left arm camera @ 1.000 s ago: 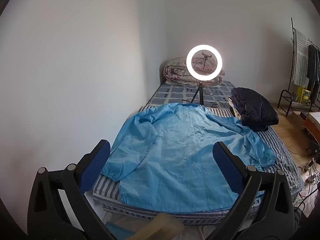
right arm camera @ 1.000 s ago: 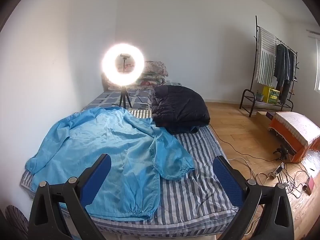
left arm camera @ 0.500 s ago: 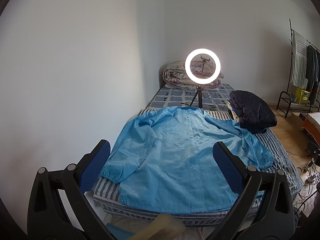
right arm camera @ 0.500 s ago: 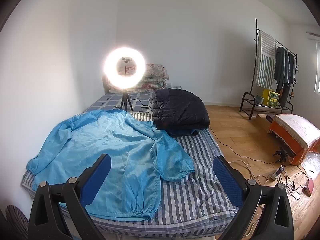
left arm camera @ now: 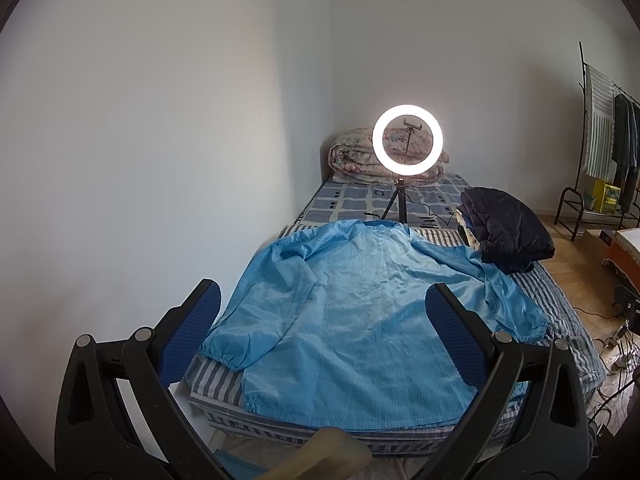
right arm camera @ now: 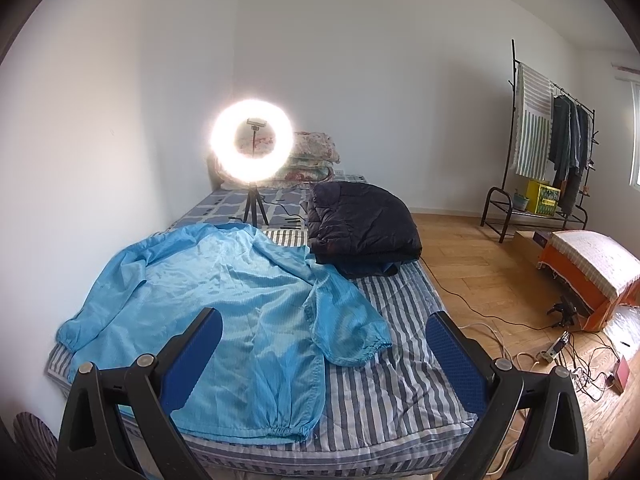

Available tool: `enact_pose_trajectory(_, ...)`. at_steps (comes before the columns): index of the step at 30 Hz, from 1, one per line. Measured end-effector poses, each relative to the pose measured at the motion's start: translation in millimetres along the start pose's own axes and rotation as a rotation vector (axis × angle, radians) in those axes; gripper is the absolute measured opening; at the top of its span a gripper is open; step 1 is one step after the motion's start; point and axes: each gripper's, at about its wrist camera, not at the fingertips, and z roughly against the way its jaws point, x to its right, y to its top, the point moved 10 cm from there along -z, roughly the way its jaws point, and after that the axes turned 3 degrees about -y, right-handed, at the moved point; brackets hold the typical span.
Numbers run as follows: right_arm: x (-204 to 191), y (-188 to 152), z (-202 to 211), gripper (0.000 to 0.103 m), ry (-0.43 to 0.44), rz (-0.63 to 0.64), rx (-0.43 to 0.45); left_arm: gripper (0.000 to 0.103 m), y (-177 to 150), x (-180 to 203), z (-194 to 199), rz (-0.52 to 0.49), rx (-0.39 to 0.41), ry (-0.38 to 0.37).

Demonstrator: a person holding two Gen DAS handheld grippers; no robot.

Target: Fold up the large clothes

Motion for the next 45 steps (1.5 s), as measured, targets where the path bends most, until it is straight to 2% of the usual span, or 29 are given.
enact_pose_trajectory(45, -16, 3, -10, 0.103, 0.023, 0.016, -0.010, 0.103, -1, -6, -2, 0.003, -0.002, -0.003)
